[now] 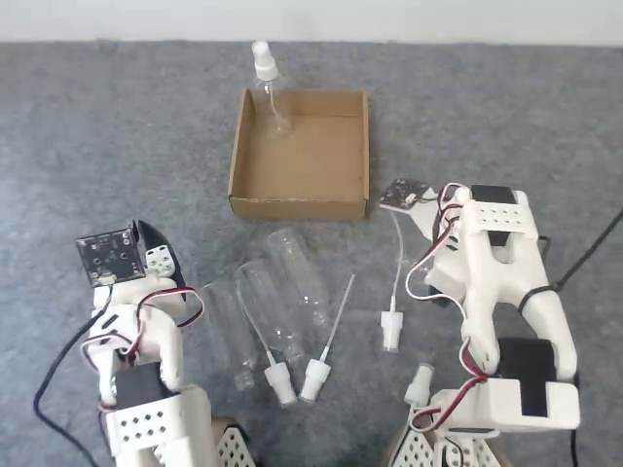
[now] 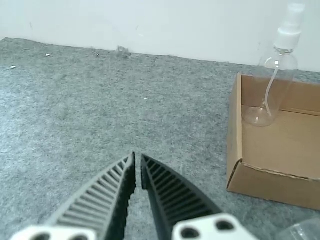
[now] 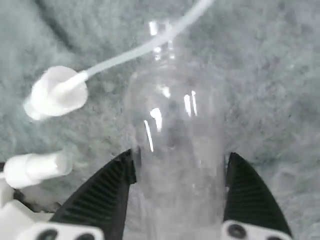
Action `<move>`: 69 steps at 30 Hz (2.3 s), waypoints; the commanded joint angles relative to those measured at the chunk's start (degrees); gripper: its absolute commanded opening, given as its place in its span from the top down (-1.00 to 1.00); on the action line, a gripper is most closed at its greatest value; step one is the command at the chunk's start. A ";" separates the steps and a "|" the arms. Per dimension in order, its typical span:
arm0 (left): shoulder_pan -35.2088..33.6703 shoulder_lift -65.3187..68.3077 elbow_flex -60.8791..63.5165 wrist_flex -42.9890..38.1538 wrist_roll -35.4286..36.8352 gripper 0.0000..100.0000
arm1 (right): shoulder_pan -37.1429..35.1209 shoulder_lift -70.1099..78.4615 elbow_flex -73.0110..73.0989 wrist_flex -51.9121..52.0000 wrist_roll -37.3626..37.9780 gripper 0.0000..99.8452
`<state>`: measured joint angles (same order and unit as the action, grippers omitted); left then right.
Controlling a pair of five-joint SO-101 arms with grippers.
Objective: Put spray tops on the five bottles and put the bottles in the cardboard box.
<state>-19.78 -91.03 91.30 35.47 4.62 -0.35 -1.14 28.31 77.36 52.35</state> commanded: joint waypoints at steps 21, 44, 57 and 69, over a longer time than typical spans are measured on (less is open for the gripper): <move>0.09 -0.88 -0.31 -2.02 -0.35 0.97 | -6.90 0.13 -0.53 -3.21 -3.60 0.52; 0.09 -0.88 -0.31 -2.02 -0.35 0.97 | -4.09 -4.79 -2.99 0.92 -3.69 0.84; 0.09 -0.88 -0.31 -2.02 -0.35 0.97 | -4.62 -25.01 -2.73 10.15 -9.76 0.84; 0.09 -0.88 -0.31 -2.02 -0.35 0.97 | -9.89 -33.98 -2.64 10.15 -37.19 0.84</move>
<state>-19.78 -91.03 91.30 35.47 4.62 -8.70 -30.59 28.31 87.21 22.37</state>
